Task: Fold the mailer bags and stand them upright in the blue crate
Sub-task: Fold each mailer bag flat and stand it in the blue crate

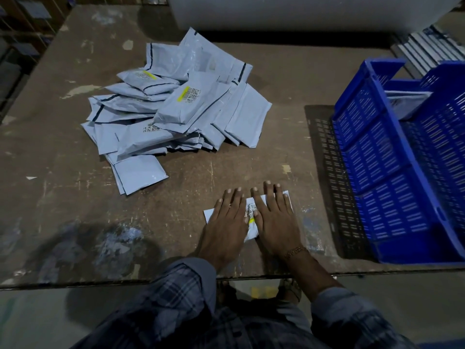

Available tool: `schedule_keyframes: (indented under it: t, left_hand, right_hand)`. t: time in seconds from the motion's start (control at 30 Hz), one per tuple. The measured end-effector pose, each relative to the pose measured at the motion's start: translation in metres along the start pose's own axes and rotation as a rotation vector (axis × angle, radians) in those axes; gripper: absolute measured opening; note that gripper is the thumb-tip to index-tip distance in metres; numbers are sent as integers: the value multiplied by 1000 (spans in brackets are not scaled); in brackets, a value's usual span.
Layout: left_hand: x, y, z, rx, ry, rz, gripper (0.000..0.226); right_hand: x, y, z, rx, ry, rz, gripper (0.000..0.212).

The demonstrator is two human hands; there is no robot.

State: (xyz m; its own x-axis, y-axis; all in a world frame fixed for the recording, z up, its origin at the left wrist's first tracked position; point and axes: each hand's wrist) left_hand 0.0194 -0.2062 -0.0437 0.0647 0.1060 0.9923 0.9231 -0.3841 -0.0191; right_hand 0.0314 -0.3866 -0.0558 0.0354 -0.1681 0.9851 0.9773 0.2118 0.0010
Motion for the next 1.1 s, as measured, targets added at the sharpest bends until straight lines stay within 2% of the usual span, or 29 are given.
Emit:
schedule_keyframes:
  t: [0.13,0.3,0.5,0.53,0.6,0.63,0.7,0.77,0.83,0.9,1.0,1.03,1.1]
  left_hand:
    - [-2,12,24,-26,48,55,65]
    - [-4,11,22,56,32,51,64]
    - [-4,-6,-9,82,-7,70,68]
    - [-1,-7,-6,71,-27,72,68]
    - [3,-10,2,87,-117,40,67]
    - [5,-11,5,124,-173,12,64]
    - [8,-13,9,187,-292,-103,50]
    - [12,-15,11,210,-369,-232,30]
    - [22,-16,11,250,-396,-222,27]
    - [32,-16,13,334,-445,-227,34]
    - [39,-11,27,405,-484,-331,32]
    - [39,-9,32,413,-496,-348,31]
    - [39,-6,40,426,-516,-359,30]
  right_hand:
    - [0,-14,4,-27,10,-17,60]
    - [2,-18,7,-55,4,7,62]
    - [9,5,-12,80,-57,98,61]
    - [14,9,-14,54,-78,102,64]
    - [28,11,-11,-118,-71,52,69]
    - [34,8,-7,-226,-65,4,65]
    - [44,-1,6,-379,-78,-65,44]
    - [44,-8,16,-431,-41,-67,33]
    - [44,-8,21,-380,7,-39,32]
    - [42,0,18,-195,2,-9,33]
    - [49,15,11,162,111,65,59]
    - [51,16,13,235,142,30,56]
    - [54,11,23,155,242,-170,37]
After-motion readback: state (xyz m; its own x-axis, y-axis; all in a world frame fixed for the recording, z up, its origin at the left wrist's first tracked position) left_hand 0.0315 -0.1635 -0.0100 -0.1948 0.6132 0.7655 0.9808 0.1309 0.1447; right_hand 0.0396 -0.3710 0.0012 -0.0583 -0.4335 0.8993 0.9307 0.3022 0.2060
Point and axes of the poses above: each hand's wrist, its own y-axis towards the middle knuckle, its own x-axis out of the back of the hand, z = x × y, and after that the axes turned 2 degrees about z, right-handed
